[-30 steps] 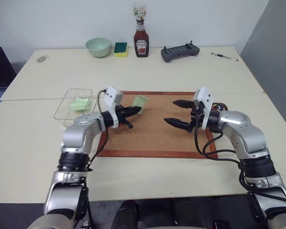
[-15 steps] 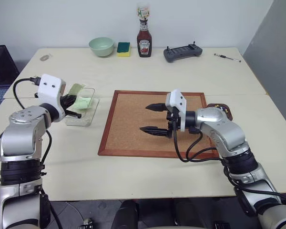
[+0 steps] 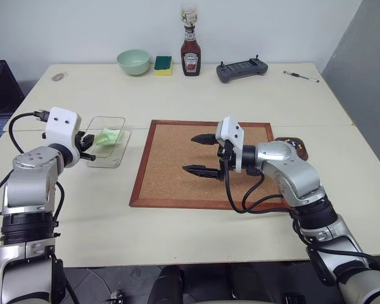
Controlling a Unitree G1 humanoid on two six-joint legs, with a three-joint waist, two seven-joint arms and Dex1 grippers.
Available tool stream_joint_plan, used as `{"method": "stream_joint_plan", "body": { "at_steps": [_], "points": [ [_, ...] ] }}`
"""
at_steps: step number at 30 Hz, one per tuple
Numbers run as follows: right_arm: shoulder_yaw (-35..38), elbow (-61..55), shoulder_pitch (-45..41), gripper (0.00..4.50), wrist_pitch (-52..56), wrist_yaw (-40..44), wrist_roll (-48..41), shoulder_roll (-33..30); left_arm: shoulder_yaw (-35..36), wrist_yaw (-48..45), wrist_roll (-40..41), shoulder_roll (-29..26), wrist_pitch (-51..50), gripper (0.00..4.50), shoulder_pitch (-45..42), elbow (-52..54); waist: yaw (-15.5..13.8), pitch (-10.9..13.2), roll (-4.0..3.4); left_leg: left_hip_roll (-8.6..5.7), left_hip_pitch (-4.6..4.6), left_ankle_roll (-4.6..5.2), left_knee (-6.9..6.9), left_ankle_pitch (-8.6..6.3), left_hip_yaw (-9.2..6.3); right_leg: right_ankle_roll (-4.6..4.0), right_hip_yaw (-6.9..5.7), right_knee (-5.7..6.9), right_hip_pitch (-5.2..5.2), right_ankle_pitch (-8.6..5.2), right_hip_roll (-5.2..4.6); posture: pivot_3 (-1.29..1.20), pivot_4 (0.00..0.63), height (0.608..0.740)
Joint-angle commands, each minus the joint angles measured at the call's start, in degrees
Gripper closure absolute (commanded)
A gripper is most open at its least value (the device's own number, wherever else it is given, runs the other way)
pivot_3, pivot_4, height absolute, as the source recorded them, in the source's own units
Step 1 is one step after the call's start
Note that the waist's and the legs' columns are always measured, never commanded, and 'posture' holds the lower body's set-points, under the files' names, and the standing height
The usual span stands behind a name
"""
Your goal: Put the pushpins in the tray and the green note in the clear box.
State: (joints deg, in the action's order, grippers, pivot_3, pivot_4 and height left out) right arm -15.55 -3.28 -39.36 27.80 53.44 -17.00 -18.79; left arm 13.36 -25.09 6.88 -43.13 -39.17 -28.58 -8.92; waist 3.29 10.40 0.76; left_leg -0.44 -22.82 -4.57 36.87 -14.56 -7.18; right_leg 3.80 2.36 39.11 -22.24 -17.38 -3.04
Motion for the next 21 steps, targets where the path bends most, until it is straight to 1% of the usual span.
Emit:
{"method": "stream_joint_plan", "body": {
  "at_steps": [1, 2, 4, 5, 7, 8, 11, 14, 17, 18, 21],
  "points": [
    [1.2, -1.4, -0.5, 0.00, -1.3, -0.2, -0.4, 0.1, 1.3, 0.7, 0.1, -0.6, 0.7, 2.50, -1.3, 1.3, 0.0, 0.0, 0.00, 0.00, 0.00, 0.00, 0.00, 0.00, 0.00, 0.00, 0.00, 0.00, 0.00, 0.00, 0.00, 0.00, 0.150, 0.740],
    [1.3, -1.3, -0.6, 0.00, -1.3, -0.2, -0.4, 0.2, 1.4, 0.8, 0.3, -0.5, 0.5, 2.22, -1.3, 1.6, 0.0, 0.0, 0.00, 0.00, 0.00, 0.00, 0.00, 0.00, 0.00, 0.00, 0.00, 0.00, 0.00, 0.00, 0.00, 0.00, 0.150, 0.740],
    [1.4, -1.2, -0.7, 0.00, -1.3, -0.3, -0.5, 0.2, 1.7, 1.0, 0.7, -0.4, 0.1, 1.94, -1.2, 2.2, 0.0, 0.0, 0.00, 0.00, 0.00, 0.00, 0.00, 0.00, 0.00, 0.00, 0.00, 0.00, 0.00, 0.00, 0.00, 0.00, 0.150, 0.740],
    [1.5, -1.2, -0.8, 0.00, -1.4, -0.4, -0.4, 0.3, 2.1, 1.2, 1.1, -0.2, -0.2, 1.58, -1.3, 2.9, 0.0, 0.0, 0.00, 0.00, 0.00, 0.00, 0.00, 0.00, 0.00, 0.00, 0.00, 0.00, 0.00, 0.00, 0.00, 0.00, 0.150, 0.740],
    [2.4, -1.5, -0.7, 0.00, -1.3, -0.9, -0.7, 0.1, 3.5, 1.2, 3.0, 0.6, 0.0, 1.27, -1.7, 7.1, 0.0, 0.0, 0.01, 0.00, 0.00, 0.00, 0.00, 0.00, 0.00, 0.00, 0.00, 0.01, 0.00, 0.00, 0.00, 0.00, 0.150, 0.740],
    [3.0, -1.8, -0.3, 0.00, -1.2, -1.1, -1.0, -0.2, 3.7, 0.4, 4.0, 0.9, 0.8, 1.02, -1.6, 9.9, 0.0, 0.0, 0.03, 0.01, -0.02, 0.00, 0.01, 0.00, -0.01, 0.00, 0.00, 0.01, -0.01, 0.00, 0.00, 0.00, 0.150, 0.740],
    [6.1, -3.2, 1.8, 0.00, -2.7, -2.9, -1.8, -0.2, 4.4, -2.2, 9.3, 3.1, 0.5, 1.02, -0.7, 18.9, -0.4, 0.0, 0.06, -0.01, -0.07, -0.01, 0.02, 0.00, -0.03, -0.01, -0.01, -0.01, -0.01, 0.00, -0.02, 0.00, 0.150, 0.740],
    [9.5, -4.5, 6.1, 0.00, -5.6, -5.7, -1.5, -0.5, 3.9, -3.9, 13.9, 5.9, -0.4, 1.02, 3.0, 27.6, -0.4, 0.0, 0.06, -0.01, -0.07, -0.01, 0.01, 0.00, 0.00, -0.01, 0.00, -0.03, 0.02, 0.00, -0.05, 0.00, 0.150, 0.740],
    [12.1, -5.5, 11.5, 0.00, -9.4, -7.8, -1.0, -0.6, 2.3, -1.5, 13.7, 8.8, -0.6, 1.02, 8.8, 33.4, -0.2, 0.0, 0.05, 0.01, -0.02, -0.01, -0.03, 0.00, 0.08, -0.01, 0.06, -0.03, 0.01, 0.00, -0.04, 0.00, 0.150, 0.740],
    [12.8, -5.9, 13.5, 0.00, -10.1, -8.5, -0.7, -0.9, 1.8, -0.5, 13.7, 10.5, -0.1, 1.02, 10.9, 35.1, 0.0, 0.0, 0.05, 0.03, -0.01, 0.00, -0.03, -0.01, 0.10, -0.01, 0.07, 0.00, 0.00, 0.00, -0.03, 0.00, 0.150, 0.740],
    [13.8, -6.9, 18.1, 0.00, -10.4, -9.6, -1.3, -1.3, 0.7, 0.5, 13.9, 14.5, 2.3, 1.02, 17.2, 38.2, 0.0, 0.0, 0.06, 0.05, 0.00, 0.00, -0.02, -0.01, 0.15, -0.01, 0.12, 0.01, 0.00, 0.00, -0.02, 0.00, 0.150, 0.740]
  ]
}}
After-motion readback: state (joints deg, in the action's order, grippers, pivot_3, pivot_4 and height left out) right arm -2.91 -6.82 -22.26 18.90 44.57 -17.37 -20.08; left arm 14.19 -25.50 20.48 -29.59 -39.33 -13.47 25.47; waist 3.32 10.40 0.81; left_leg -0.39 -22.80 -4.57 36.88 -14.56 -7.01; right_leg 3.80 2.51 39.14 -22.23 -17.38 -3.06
